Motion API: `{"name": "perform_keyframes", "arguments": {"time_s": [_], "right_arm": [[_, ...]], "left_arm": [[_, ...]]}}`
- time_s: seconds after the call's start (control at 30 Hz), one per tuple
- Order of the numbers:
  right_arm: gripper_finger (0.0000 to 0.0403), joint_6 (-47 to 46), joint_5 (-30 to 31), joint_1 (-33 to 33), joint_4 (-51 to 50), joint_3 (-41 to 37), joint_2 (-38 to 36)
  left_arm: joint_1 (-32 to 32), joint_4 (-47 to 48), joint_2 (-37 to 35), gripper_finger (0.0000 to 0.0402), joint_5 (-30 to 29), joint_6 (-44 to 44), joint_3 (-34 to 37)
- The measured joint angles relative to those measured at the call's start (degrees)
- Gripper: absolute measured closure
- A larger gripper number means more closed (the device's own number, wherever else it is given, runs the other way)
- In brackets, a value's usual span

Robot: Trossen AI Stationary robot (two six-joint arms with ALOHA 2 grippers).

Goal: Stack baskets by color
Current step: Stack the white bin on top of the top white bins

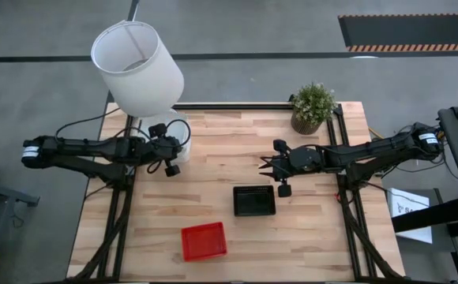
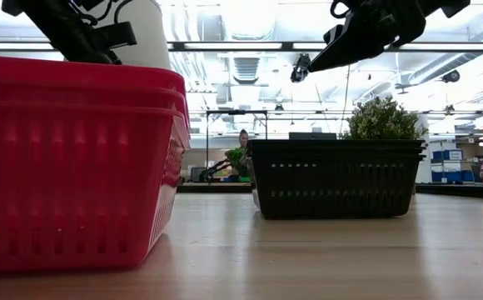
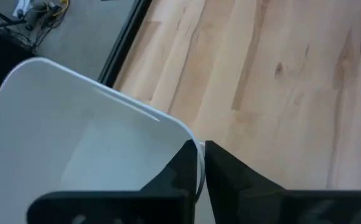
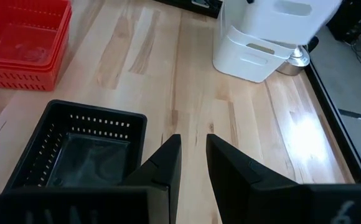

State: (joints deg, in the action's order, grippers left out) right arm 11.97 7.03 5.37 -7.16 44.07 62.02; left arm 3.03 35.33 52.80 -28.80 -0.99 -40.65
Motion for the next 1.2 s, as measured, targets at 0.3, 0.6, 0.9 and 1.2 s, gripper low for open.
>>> {"name": "perform_keyframes", "arguments": {"time_s": [0.3,0.6,0.9,1.2], "right_arm": [[0.0335,-0.02,0.0,0.0,-0.02,0.0,0.0],[0.0335,-0.02,0.0,0.0,-0.02,0.0,0.0],[0.0335,-0.57,0.0,0.0,-0.02,0.0,0.0],[0.0335,-0.94,0.0,0.0,-0.81,-0.26,0.0]], "left_arm": [[-0.02,4.67,1.5,0.0401,0.76,-0.91,-3.66],[-0.02,8.72,1.89,0.0401,5.66,2.08,-4.08],[0.02,8.51,6.0,0.0398,5.79,4.8,-4.17],[0.13,8.69,7.17,0.033,6.21,5.0,-4.31]]}}
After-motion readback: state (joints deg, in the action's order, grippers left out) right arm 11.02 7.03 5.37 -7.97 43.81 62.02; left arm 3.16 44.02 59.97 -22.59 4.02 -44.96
